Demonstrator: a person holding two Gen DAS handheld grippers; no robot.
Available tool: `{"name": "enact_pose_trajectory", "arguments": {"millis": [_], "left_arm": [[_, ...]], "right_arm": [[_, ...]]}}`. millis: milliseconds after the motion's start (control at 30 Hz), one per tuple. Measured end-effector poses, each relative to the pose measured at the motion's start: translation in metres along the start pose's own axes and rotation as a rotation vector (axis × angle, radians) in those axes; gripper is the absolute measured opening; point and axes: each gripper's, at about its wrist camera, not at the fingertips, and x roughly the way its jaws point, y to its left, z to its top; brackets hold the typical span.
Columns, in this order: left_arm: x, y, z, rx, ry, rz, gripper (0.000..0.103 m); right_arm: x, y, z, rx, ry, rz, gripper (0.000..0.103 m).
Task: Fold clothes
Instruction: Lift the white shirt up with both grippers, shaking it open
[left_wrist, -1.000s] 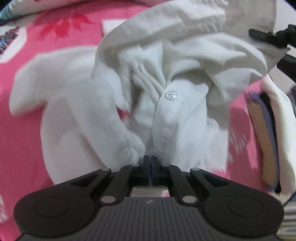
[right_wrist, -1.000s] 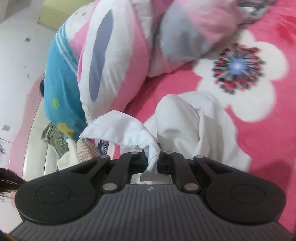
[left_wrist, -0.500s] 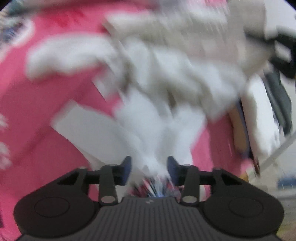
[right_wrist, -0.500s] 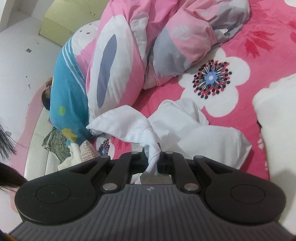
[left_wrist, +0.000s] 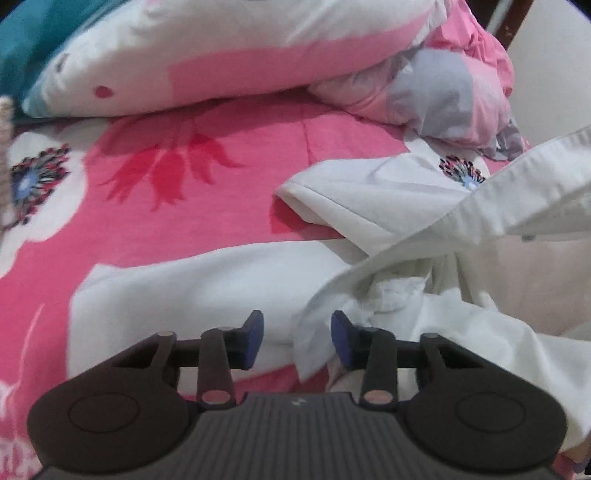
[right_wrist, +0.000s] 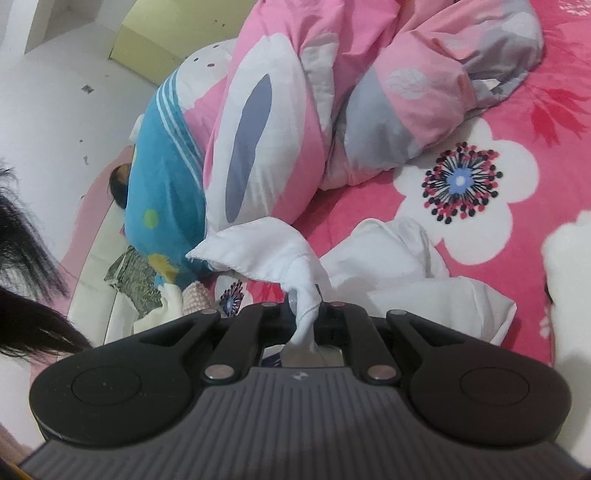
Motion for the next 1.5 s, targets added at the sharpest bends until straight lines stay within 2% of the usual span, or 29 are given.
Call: {"name": "enact_pose_trajectory", "arguments": {"millis": [67, 333, 400, 433, 567, 667, 733, 833, 1000, 1133, 1333, 1500], "left_arm": [[0.011, -0.002, 0.003, 0.008, 0.022, -0.01, 0.027], [0.037, -0.01, 0.012, 0.045, 0.035, -0.044, 0.028], [0.038, -0.014, 0.012, 0.061, 0.029, -0.043, 0.014], [0.038, -0.016, 0.012, 0.069, 0.022, -0.032, 0.002], [0.017, -0.026, 0.014, 0.08, -0.048, 0.076, 0.001], [-0.031, -0.021, 0.026, 0.02, -0.133, 0.15, 0.001], [-0.076, -0.021, 0.034, 0.021, -0.205, 0.169, 0.001], [-0.144, -0.022, 0.046, 0.023, -0.313, 0.198, 0.001], [-0.258, -0.024, 0.065, 0.027, -0.493, 0.246, 0.002], [-0.349, -0.025, 0.081, 0.029, -0.638, 0.283, 0.002], [-0.473, -0.039, 0.069, 0.074, -0.797, 0.262, 0.002], [-0.544, -0.05, 0.049, 0.094, -0.885, 0.261, 0.002]], "right_arm": [[0.004, -0.002, 0.005, -0.004, 0.012, 0.009, 0.003], [0.014, -0.009, 0.017, -0.017, 0.039, 0.053, 0.003], [0.015, -0.011, 0.018, -0.019, 0.036, 0.052, 0.003], [0.015, -0.013, 0.018, -0.02, 0.035, 0.049, 0.003], [0.015, -0.016, 0.019, -0.024, 0.021, -0.003, 0.003], [0.009, -0.009, 0.021, -0.057, -0.01, -0.052, 0.003], [0.002, 0.006, 0.022, -0.111, -0.034, -0.076, 0.003], [-0.012, 0.032, 0.027, -0.168, -0.085, -0.066, 0.003], [-0.046, 0.09, 0.038, -0.239, -0.184, 0.011, 0.003], [-0.09, 0.144, 0.046, -0.307, -0.264, 0.083, 0.003], [-0.167, 0.22, 0.043, -0.411, -0.341, 0.181, 0.003], [-0.229, 0.27, 0.026, -0.475, -0.385, 0.236, 0.003]]}}
